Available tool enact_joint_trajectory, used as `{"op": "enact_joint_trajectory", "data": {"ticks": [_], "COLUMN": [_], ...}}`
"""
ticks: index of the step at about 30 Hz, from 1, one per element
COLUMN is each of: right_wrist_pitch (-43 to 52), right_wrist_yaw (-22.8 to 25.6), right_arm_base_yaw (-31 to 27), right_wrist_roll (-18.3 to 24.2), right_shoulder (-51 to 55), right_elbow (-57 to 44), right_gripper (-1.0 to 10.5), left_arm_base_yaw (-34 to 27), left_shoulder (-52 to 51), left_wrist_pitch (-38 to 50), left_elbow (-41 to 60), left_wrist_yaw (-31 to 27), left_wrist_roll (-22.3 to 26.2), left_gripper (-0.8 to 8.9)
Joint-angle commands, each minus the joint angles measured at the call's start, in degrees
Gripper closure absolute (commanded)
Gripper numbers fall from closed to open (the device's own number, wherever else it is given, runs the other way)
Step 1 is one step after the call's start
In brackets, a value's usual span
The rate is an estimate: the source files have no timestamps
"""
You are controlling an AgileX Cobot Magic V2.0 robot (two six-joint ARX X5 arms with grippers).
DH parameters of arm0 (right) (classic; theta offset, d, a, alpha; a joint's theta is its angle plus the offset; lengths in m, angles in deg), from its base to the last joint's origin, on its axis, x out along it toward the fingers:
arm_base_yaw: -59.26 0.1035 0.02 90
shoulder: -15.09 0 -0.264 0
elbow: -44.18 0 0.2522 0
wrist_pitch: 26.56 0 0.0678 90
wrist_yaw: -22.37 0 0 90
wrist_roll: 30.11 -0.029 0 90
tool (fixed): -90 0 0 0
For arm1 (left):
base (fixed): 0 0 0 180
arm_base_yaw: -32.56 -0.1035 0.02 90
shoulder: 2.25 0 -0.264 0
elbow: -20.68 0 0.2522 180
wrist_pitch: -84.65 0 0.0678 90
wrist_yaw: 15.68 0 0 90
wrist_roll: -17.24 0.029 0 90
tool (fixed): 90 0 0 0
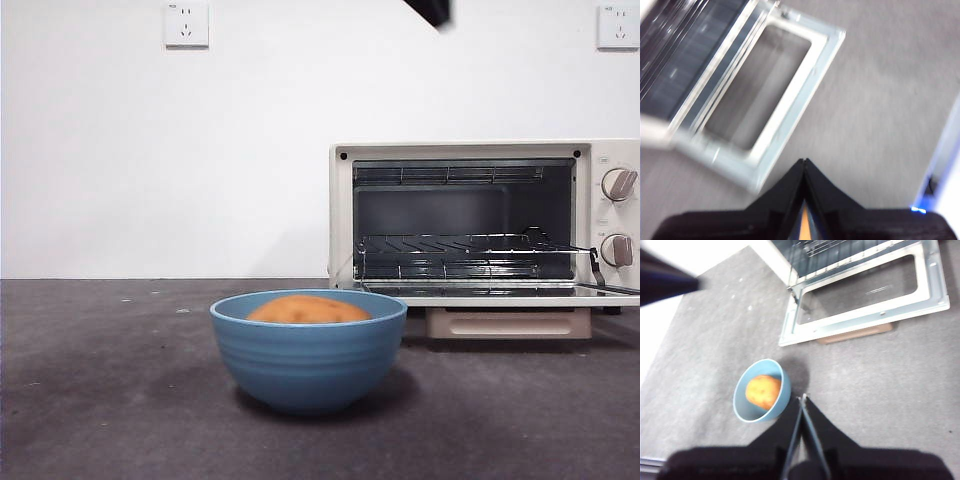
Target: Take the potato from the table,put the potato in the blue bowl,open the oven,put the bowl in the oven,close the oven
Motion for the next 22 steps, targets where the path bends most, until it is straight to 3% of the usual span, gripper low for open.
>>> {"op": "enact_joint_trajectory", "data": {"ticks": [1, 4, 12, 17, 22], "right_wrist_pitch": [0.13, 0.04, 1.84, 5.86, 10.34], "right_wrist_yaw": [-3.67, -7.61, -7.74, -6.12, -1.68], "right_arm_base_yaw": [0.02, 0.07, 2.47, 6.64, 14.56], "right_wrist_roll": [-0.7, -1.01, -0.94, -2.62, -5.03], "right_shoulder": [-1.14, -4.28, -9.97, -14.51, -19.89], "right_elbow": [0.35, 0.39, 0.39, 0.44, 0.48], "right_gripper": [9.5, 9.5, 9.5, 9.5, 9.5], "left_arm_base_yaw": [-0.31, -0.22, -0.24, -0.24, -0.31], "left_shoulder": [-4.63, -11.69, -28.37, -37.68, -47.28], "left_wrist_pitch": [-4.76, -4.81, -4.79, -4.2, 2.03], "left_elbow": [0.39, 2.03, 20.39, 33.92, 47.43], "left_wrist_yaw": [-0.22, -0.17, -2.12, -7.76, -8.76], "left_wrist_roll": [0.7, -0.42, -3.93, -8.28, -10.99], "left_gripper": [8.19, 8.19, 8.19, 8.19, 8.19]}}
